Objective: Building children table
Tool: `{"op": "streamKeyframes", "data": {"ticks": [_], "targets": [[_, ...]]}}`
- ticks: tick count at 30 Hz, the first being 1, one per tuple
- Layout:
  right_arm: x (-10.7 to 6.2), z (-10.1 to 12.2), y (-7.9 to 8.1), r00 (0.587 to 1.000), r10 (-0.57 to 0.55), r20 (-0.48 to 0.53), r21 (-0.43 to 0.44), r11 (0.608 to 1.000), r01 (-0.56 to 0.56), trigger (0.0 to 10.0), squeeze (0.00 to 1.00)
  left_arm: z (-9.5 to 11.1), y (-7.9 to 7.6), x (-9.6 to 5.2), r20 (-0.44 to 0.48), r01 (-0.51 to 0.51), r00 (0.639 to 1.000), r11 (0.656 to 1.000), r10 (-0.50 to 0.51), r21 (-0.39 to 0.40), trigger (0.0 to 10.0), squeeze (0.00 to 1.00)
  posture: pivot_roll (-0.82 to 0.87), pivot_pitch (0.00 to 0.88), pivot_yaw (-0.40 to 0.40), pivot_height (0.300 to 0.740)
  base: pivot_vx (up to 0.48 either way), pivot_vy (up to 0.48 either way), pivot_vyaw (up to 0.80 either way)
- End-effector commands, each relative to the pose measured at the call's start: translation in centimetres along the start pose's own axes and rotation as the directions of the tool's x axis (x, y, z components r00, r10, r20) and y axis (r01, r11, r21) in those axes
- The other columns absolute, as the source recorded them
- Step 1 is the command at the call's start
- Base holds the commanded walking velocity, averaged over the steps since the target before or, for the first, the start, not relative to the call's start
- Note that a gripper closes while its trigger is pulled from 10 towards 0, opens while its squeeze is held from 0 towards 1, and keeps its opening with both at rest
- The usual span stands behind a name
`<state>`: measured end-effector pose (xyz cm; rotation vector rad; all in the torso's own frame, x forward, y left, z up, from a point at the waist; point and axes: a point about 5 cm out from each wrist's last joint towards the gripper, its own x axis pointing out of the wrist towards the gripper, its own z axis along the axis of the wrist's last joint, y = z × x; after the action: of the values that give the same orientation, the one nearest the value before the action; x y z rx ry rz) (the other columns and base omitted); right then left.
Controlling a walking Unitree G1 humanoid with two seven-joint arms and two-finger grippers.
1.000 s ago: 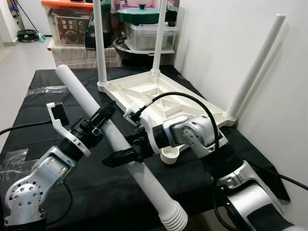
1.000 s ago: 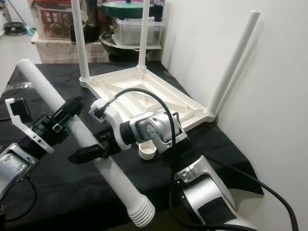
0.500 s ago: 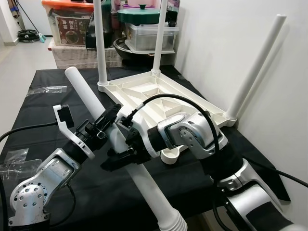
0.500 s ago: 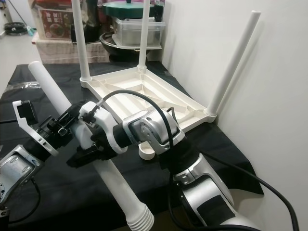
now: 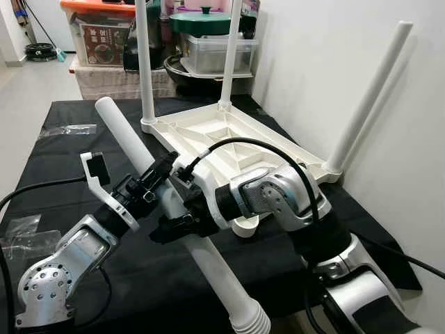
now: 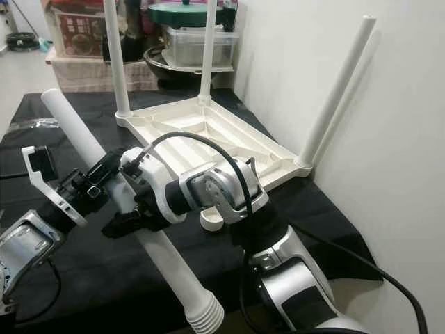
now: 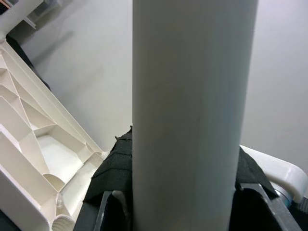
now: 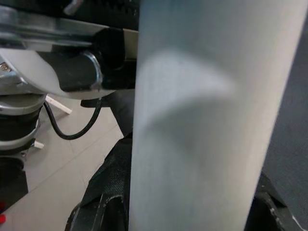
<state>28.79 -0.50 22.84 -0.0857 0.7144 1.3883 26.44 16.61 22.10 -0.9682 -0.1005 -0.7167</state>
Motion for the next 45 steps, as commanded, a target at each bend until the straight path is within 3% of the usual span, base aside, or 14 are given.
{"op": "streamKeyframes", "data": {"ticks": [1, 4, 5, 16, 17, 18, 25, 27, 28, 30, 32, 36, 37, 45], "targets": [[0.8, -0.3, 0.9, 0.999, 0.040, -0.027, -0.013, 0.999, -0.040, 0.0, 0.00, 0.1, -0.1, 0.3, 0.026, 0.010, 1.000, 1.000, -0.010, 0.006, 10.0, 0.00, 0.02, 0.000, -0.099, 0.740, 0.000, 0.000, 0.00], [0.8, -0.2, 0.8, 0.999, 0.034, -0.018, -0.004, 0.999, -0.034, 0.0, 0.00, 0.3, -0.3, 0.2, 0.046, 0.015, 0.999, 0.999, -0.018, 0.045, 10.0, 0.00, 0.02, 0.000, -0.099, 0.740, 0.000, 0.000, 0.00], [0.8, -0.1, 0.8, 0.999, 0.033, -0.010, 0.002, 0.999, -0.033, 0.0, 0.00, 0.3, -0.4, 0.1, 0.056, 0.022, 0.998, 0.997, -0.025, 0.069, 10.0, 1.00, 0.02, 0.000, -0.100, 0.740, 0.000, 0.000, 0.00], [-1.6, 0.1, -2.0, 0.991, -0.089, 0.100, 0.073, 0.994, 0.082, 0.0, 0.00, 2.2, -0.9, -1.4, 0.125, 0.021, 0.992, 0.995, -0.034, 0.099, 10.0, 1.00, 0.03, 0.000, -0.103, 0.740, 0.000, 0.000, 0.00], [-2.1, 0.2, -2.5, 0.987, -0.113, 0.118, 0.083, 0.991, 0.103, 0.0, 0.00, 2.4, -0.9, -1.7, 0.131, 0.023, 0.991, 0.994, -0.036, 0.105, 10.0, 0.35, 0.03, 0.000, -0.103, 0.740, 0.000, 0.000, 0.00], [-2.7, 0.4, -3.0, 0.981, -0.138, 0.137, 0.092, 0.988, 0.126, 0.0, 0.00, 2.5, -1.0, -1.9, 0.132, 0.023, 0.991, 0.993, -0.038, 0.116, 10.0, 0.00, 0.03, 0.000, -0.103, 0.740, 0.000, 0.000, 0.00], [-6.1, 1.2, -6.2, 0.917, -0.319, 0.242, 0.147, 0.946, 0.290, 0.0, 0.00, 2.1, -0.6, -2.8, 0.151, -0.025, 0.989, 0.992, 0.006, 0.128, 10.0, 0.00, 0.04, 0.000, -0.105, 0.740, 0.000, 0.000, 0.00], [-8.7, 2.1, -7.9, 0.833, -0.439, 0.337, 0.198, 0.898, 0.394, 0.0, 0.00, 2.1, -0.5, -3.0, 0.163, -0.042, 0.986, 0.991, 0.020, 0.128, 10.0, 0.00, 0.04, 0.000, -0.103, 0.740, 0.000, 0.000, 0.00], [-8.7, 2.1, -7.9, 0.833, -0.439, 0.337, 0.198, 0.898, 0.394, 0.0, 0.00, 2.1, -0.5, -3.0, 0.163, -0.042, 0.986, 0.991, 0.020, 0.128, 10.0, 0.00, 0.04, 0.000, -0.103, 0.740, 0.000, 0.000, 0.00], [-11.0, 3.1, -8.9, 0.726, -0.542, 0.424, 0.239, 0.840, 0.487, 0.0, 0.00, 2.1, -0.3, -3.2, 0.167, -0.064, 0.985, 0.989, 0.041, 0.136, 10.0, 0.00, 0.04, 0.000, -0.099, 0.740, 0.000, 0.000, 0.00], [-11.7, 3.4, -9.2, 0.686, -0.571, 0.450, 0.244, 0.818, 0.521, 0.0, 0.00, 2.1, -0.2, -3.3, 0.167, -0.072, 0.985, 0.987, 0.048, 0.141, 10.0, 0.00, 0.04, 0.000, -0.099, 0.740, 0.000, 0.000, 0.00], [-13.6, 4.3, -9.6, 0.539, -0.621, 0.569, 0.271, 0.760, 0.591, 0.0, 0.00, 1.9, 0.2, -3.7, 0.162, -0.113, 0.983, 0.980, 0.086, 0.163, 10.0, 0.00, 0.04, 0.000, -0.097, 0.740, 0.000, 0.000, 0.00], [-13.8, 4.3, -9.6, 0.497, -0.620, 0.607, 0.251, 0.743, 0.620, 10.0, 0.00, 1.7, 0.5, -3.8, 0.163, -0.135, 0.981, 0.976, 0.108, 0.169, 10.0, 0.00, 0.05, 0.000, -0.098, 0.740, 0.000, 0.000, 0.00], [-11.8, 2.3, -9.9, 0.492, -0.619, 0.613, 0.202, 0.724, 0.660, 10.0, 0.00, 1.0, 1.2, -3.9, 0.167, -0.205, 0.970, 0.962, 0.176, 0.179, 10.0, 0.00, 0.05, 0.000, -0.092, 0.740, 0.000, 0.000, 0.00]]}}
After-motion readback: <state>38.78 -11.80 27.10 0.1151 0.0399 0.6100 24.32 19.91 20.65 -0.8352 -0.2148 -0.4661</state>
